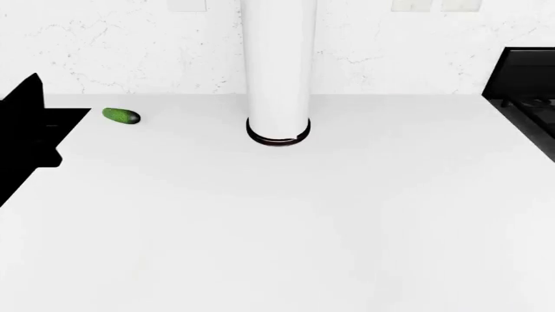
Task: Pick the egg from the counter and place it in the cabinet.
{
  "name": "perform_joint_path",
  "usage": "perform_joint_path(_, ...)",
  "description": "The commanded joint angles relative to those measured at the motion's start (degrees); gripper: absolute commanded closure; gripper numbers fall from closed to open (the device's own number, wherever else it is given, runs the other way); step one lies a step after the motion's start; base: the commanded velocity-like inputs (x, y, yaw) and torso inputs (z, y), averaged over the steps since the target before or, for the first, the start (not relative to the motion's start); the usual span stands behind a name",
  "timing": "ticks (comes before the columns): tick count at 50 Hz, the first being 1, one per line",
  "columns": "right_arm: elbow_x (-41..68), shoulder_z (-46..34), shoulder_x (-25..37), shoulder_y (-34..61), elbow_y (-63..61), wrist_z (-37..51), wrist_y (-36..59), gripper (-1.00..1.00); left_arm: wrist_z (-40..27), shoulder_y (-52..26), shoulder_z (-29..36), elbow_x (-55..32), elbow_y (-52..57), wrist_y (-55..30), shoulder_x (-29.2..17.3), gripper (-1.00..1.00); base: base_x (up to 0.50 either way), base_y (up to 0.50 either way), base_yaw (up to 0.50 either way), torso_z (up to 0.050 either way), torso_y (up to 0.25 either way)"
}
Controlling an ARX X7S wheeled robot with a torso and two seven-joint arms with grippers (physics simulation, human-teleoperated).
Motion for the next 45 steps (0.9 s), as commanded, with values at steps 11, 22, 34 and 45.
perform_joint_path(11,-18.22,-7.54,-6.10,7.31,14.65,-16.08,-3.26,1.00,0.95,0.86,-0.16,1.51,0.00,0.01,0.71,-1.00,0.00,0.00,0.00,0.000,0.000)
perform_joint_path(22,-22.06,-9.30,-8.08,12.79,20.02,-20.31,-3.84,1.00,1.63,1.33,-0.47,2.32,-0.11,-0.06,0.95,-1.00,0.00,0.00,0.00,0.000,0.000)
perform_joint_path(34,-29.90,-13.51,-11.68,15.50,32.81,-27.78,-9.28,1.00,1.92,1.10,0.33,3.01,-0.07,0.10,1.37,-1.00,0.00,0.00,0.00,0.000,0.000)
perform_joint_path(45,-36.58,-17.31,-16.40,15.98,47.56,-34.69,-16.24,1.00,1.82,1.10,0.78,3.09,0.09,0.35,1.44,-1.00,0.00,0.00,0.00,0.000,0.000)
